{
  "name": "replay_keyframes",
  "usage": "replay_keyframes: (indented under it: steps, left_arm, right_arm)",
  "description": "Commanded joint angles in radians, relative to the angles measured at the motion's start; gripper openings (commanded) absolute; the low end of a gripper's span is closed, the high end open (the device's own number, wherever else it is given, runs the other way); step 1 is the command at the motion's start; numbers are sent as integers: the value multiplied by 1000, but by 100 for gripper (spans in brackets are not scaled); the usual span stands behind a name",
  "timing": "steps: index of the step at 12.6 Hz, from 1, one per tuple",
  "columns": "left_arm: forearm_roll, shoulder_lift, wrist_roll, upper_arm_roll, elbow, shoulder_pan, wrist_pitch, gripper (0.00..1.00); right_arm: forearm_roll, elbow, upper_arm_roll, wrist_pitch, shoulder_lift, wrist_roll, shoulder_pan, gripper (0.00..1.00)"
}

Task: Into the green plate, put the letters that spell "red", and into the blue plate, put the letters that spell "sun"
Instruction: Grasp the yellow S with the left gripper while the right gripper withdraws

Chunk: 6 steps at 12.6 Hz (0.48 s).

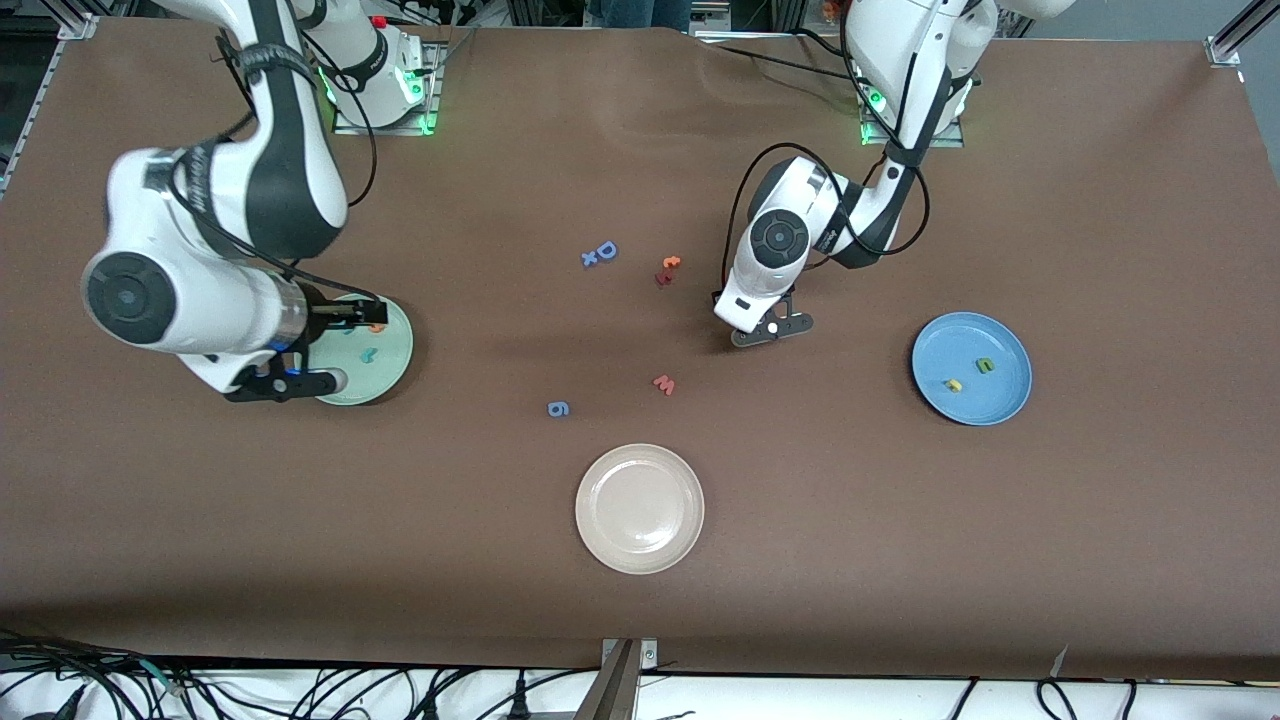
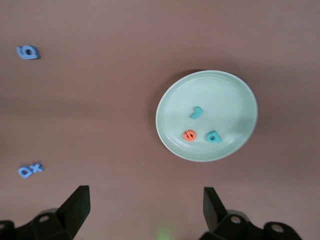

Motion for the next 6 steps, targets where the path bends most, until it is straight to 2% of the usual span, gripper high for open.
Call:
replay_keyframes:
  steps: [1,3,4,6]
  left_arm:
    - [13,-10,102,44,12,12,1,4]
    - [13,-68,316,114,12,51,-59,4]
    - [13,-100,456,159,10,81,-94,5]
    - [13,-142,709,251,10,127,-154,6]
  right_arm:
    - [-48,96,-12,-85,-40,-17,2,100]
    - [-108,98,49,-76,-130,-15,-39,100]
    - [-143,98,105,-71,-170,-20,-93,100]
    - [-226,95,272,-65,-230,-20,-220,100]
